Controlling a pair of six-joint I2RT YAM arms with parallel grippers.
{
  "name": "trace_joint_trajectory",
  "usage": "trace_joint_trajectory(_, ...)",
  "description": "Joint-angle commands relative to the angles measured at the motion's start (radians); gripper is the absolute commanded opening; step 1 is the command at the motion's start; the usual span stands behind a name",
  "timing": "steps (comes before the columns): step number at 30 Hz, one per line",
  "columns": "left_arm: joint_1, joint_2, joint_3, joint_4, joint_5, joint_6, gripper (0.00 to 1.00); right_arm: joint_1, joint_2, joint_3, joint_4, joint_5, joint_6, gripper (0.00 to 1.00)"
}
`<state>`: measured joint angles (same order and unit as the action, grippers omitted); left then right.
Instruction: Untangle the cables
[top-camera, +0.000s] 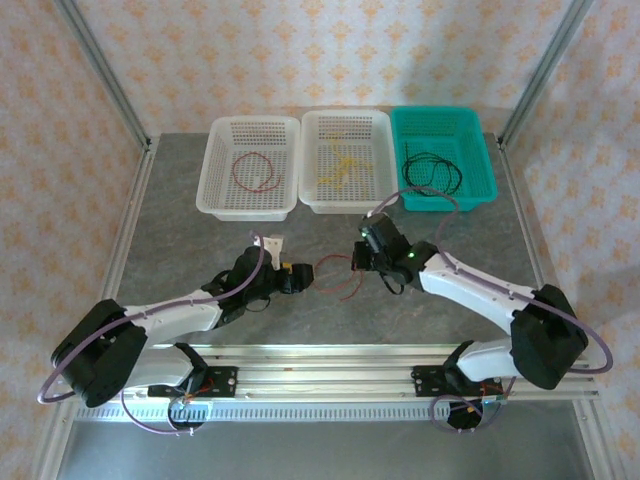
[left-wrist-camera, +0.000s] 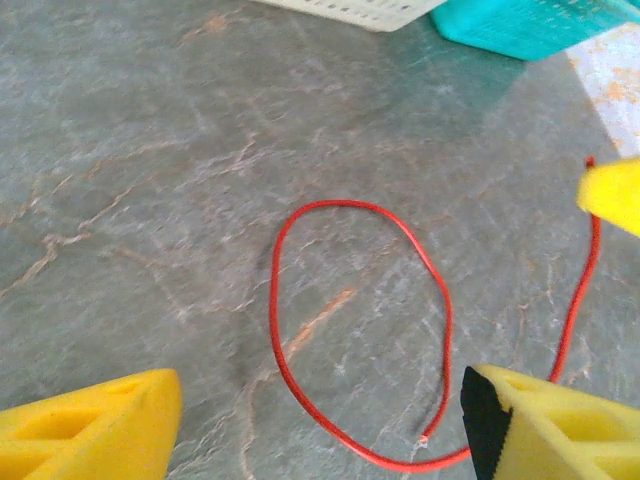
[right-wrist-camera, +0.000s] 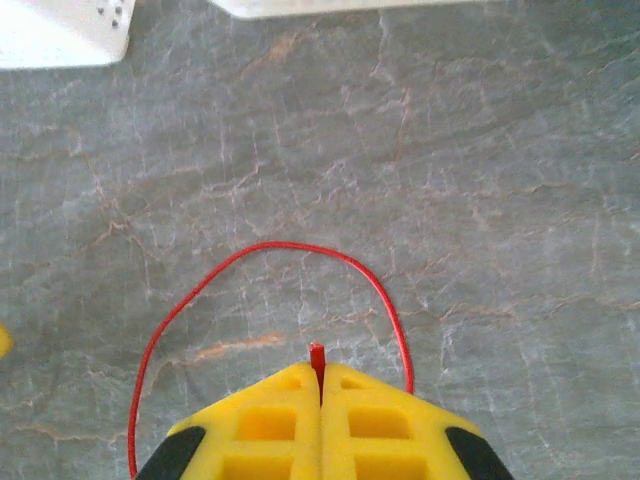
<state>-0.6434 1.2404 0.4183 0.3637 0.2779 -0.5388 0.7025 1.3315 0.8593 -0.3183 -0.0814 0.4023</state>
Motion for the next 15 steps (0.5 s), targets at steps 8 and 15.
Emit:
trace_joint_trajectory(8,-0.101,0.091,0.155,0.033,0.151,0.195,0.68,-0.105,0.013,0.098,-0.06,-0.193,0.07,0.0)
trace_joint_trajectory(15,-0.167,0.185,0.21,0.056,0.139,0.209,0.67,-0.111,0.032,0.09,-0.044,-0.226,0.077,0.0)
